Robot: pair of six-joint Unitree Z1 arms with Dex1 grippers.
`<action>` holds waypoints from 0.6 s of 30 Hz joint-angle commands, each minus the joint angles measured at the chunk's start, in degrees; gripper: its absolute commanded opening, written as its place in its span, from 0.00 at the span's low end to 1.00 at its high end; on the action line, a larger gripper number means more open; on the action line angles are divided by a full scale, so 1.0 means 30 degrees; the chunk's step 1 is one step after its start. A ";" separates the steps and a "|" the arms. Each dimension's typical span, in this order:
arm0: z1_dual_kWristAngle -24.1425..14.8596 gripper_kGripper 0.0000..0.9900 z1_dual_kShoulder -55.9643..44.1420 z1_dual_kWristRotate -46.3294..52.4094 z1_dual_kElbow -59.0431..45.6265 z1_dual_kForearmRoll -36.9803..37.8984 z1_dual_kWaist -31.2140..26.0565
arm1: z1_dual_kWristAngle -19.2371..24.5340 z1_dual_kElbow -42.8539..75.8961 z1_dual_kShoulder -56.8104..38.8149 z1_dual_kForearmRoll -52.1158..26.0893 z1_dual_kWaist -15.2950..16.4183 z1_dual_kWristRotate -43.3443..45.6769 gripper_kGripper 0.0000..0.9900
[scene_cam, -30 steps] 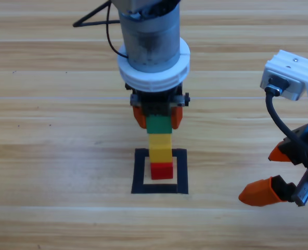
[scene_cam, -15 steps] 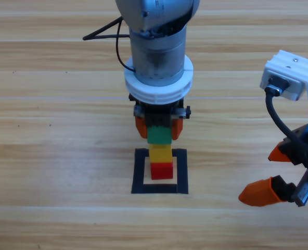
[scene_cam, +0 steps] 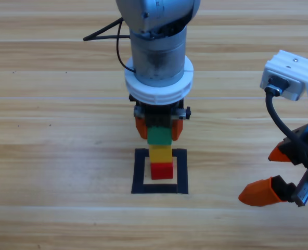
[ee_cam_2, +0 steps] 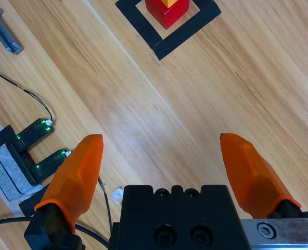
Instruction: Stack the blocks in the rectangular block: red at the bottom, yellow in the middle, green on top
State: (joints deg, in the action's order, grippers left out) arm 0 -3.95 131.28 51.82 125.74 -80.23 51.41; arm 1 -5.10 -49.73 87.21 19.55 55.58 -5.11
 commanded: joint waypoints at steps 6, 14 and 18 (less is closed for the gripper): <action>-0.0205 0.00 0.1388 -0.0250 0.0216 -0.0064 -0.0028 | -0.0410 0.0084 0.0167 0.0250 -0.0478 0.0210 1.00; -0.0235 0.00 0.1476 -0.0221 0.0246 -0.0064 -0.0028 | -0.0440 0.0113 0.0167 0.0250 -0.0478 0.0180 1.00; -0.0264 0.00 0.1534 -0.0221 0.0216 -0.0064 -0.0028 | -0.0440 0.0113 0.0167 0.0250 -0.0478 0.0210 1.00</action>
State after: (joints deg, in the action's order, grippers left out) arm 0 -3.96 132.77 51.80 125.75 -80.23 51.41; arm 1 -5.10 -49.73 87.21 19.55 55.58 -5.11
